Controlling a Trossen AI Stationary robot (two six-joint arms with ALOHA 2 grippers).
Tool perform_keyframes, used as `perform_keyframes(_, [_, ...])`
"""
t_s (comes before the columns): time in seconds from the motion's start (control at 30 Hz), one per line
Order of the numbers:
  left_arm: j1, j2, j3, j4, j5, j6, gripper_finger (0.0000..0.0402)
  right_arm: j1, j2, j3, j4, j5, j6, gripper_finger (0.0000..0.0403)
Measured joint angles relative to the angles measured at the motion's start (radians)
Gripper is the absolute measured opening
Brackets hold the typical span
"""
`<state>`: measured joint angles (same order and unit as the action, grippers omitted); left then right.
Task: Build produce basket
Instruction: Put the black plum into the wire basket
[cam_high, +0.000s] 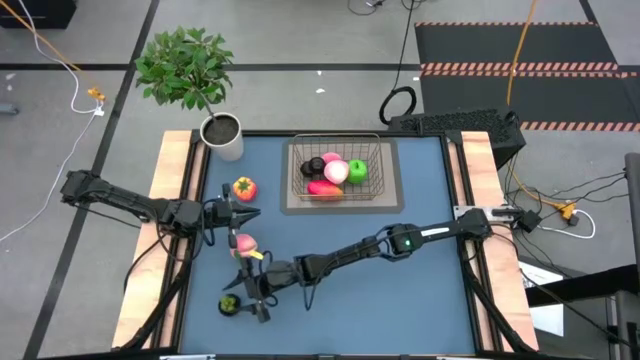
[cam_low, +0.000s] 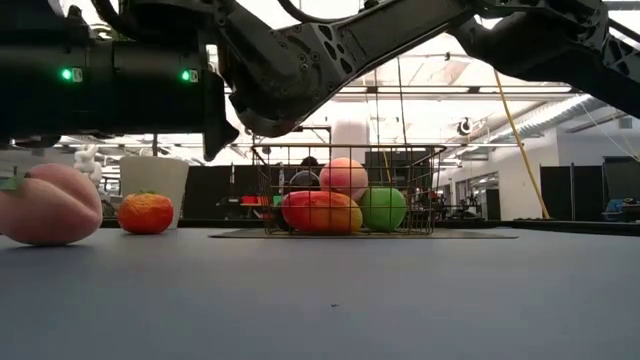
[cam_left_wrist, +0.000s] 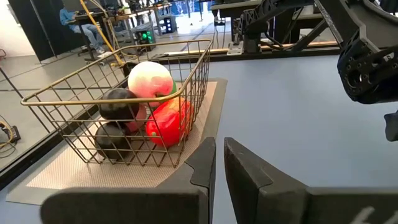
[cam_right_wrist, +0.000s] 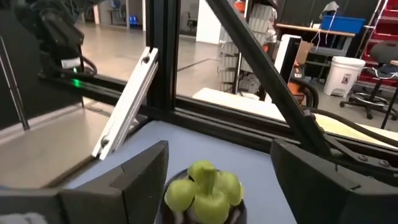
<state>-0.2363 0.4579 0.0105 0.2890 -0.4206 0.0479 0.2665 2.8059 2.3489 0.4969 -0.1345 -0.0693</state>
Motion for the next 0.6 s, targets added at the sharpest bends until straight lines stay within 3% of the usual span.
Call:
perform_keyframes(0.4, [0.0, 0.0, 0.0, 0.0, 0.0, 0.0, 0.0037, -0.001, 0.0, 0.0, -0.039, -0.081, -0.134, 0.0174])
perform_keyframes(0.6, [0.0, 0.0, 0.0, 0.0, 0.0, 0.0, 0.0037, -0.013, 0.0, 0.0, -0.062, -0.132, -0.134, 0.0144])
